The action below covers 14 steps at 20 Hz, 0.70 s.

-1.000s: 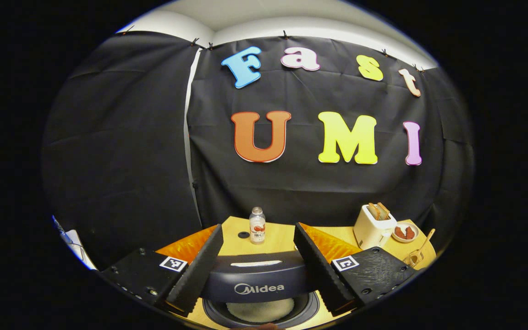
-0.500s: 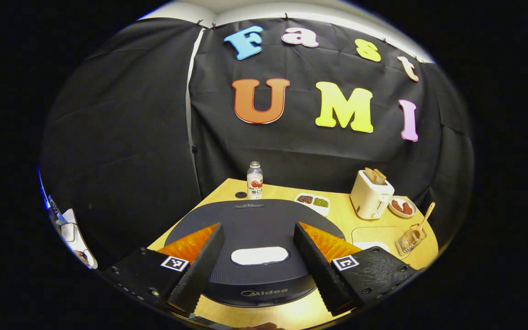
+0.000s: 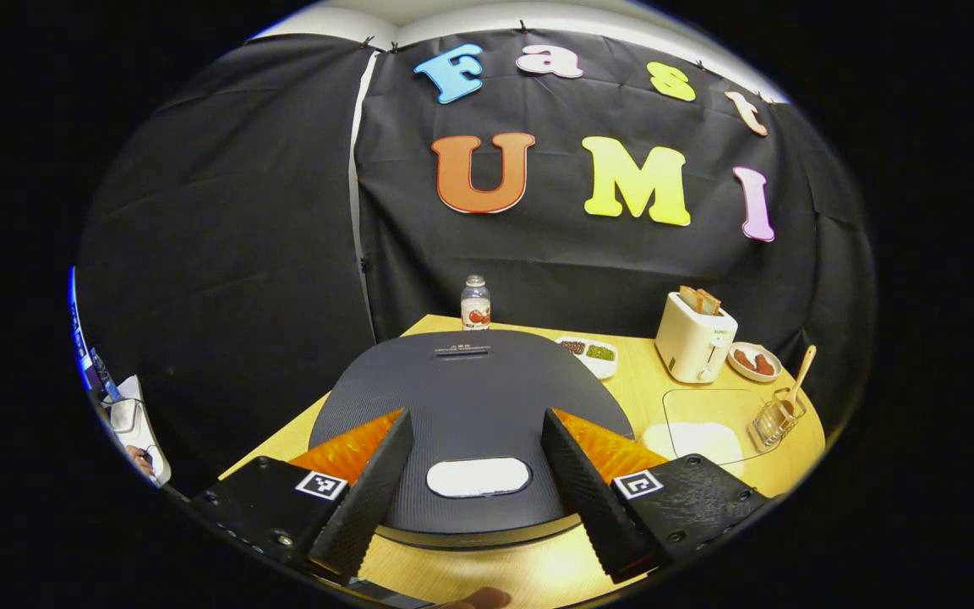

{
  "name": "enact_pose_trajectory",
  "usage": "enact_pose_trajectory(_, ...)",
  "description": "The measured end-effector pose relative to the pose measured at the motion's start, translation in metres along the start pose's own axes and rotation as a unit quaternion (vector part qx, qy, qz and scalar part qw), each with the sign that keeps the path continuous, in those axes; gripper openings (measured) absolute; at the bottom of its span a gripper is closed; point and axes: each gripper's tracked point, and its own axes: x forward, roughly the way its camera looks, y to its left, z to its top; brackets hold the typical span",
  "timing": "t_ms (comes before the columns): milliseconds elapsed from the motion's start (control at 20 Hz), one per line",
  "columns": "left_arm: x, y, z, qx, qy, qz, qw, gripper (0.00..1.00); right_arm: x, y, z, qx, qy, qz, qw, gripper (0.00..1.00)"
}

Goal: Close the left gripper, press the button to open the rice cooker; take a wooden spoon from the chopstick holder with the right hand, scoop a spoonful of rice and pour it into the rice cooker, then put the wooden spoon back into the chopstick holder.

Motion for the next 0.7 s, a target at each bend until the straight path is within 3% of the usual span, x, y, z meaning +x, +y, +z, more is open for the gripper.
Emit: enact_pose_trajectory(700, -0.003, 0.002, 0.003, 0.006, -0.119, 0.007, 0.993, 1.00, 0.015, 0.034, -0.019, -0.019, 0.021, 0.025, 0.999, 0.97)
